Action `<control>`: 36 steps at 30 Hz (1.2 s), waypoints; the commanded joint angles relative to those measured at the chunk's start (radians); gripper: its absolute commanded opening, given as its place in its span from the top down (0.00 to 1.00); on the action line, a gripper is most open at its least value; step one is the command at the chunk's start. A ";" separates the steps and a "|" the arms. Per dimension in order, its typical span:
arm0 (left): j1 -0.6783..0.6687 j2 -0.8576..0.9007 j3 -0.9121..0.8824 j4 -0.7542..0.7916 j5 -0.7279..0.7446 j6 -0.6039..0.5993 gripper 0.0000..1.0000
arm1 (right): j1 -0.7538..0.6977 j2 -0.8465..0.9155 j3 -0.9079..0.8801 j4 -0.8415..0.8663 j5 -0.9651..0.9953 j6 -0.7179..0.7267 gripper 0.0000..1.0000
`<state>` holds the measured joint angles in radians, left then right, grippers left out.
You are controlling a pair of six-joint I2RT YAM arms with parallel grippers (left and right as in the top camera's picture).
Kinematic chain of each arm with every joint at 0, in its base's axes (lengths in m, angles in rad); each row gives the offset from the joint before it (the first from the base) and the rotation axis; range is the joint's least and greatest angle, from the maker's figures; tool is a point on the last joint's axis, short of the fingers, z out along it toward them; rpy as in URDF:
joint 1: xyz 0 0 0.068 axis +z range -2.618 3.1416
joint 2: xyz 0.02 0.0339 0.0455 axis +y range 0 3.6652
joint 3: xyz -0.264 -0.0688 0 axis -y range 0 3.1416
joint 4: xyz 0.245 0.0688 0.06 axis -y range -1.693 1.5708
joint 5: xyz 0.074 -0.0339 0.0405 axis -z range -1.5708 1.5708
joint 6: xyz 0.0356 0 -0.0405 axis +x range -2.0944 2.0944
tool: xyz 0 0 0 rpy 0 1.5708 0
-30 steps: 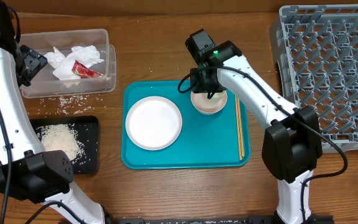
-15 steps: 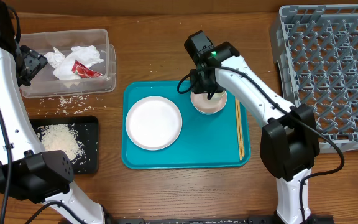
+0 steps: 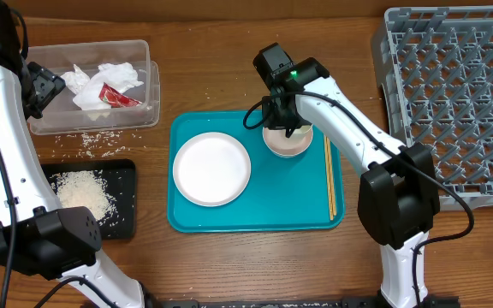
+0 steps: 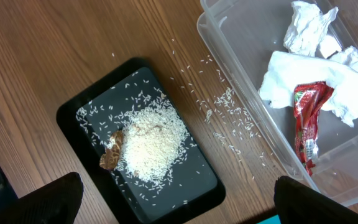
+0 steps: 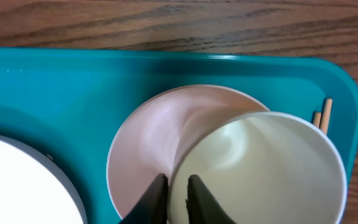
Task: Sort waste into correct bins and load items into the dishwasher
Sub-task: 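Grasp the white cup rim with the right gripper and lift it, then carry the white cup to the dish rack and set it down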
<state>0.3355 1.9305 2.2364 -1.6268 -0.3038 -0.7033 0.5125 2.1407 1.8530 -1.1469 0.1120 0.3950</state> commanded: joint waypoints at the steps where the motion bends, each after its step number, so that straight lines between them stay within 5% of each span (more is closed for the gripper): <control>1: 0.004 -0.004 0.009 0.002 -0.017 0.008 0.00 | 0.005 0.006 0.019 -0.008 -0.027 0.006 0.89; 4: 0.004 -0.004 0.009 0.002 -0.017 0.008 0.00 | 0.002 -0.003 0.072 -0.047 -0.034 0.004 0.96; 13: 0.004 -0.004 0.009 0.002 -0.017 0.008 0.00 | -0.104 -0.035 0.443 -0.299 -0.016 -0.048 0.96; 22: 0.004 -0.004 0.009 0.002 -0.017 0.008 0.00 | -0.446 -0.047 0.781 -0.425 -0.022 -0.088 0.96; 36: 0.003 -0.004 0.009 0.002 -0.017 0.008 0.00 | -0.987 0.004 0.605 0.171 -0.487 -0.089 0.96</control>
<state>0.3355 1.9305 2.2364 -1.6268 -0.3035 -0.7033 -0.4244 2.1300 2.5175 -1.0660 -0.2428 0.3130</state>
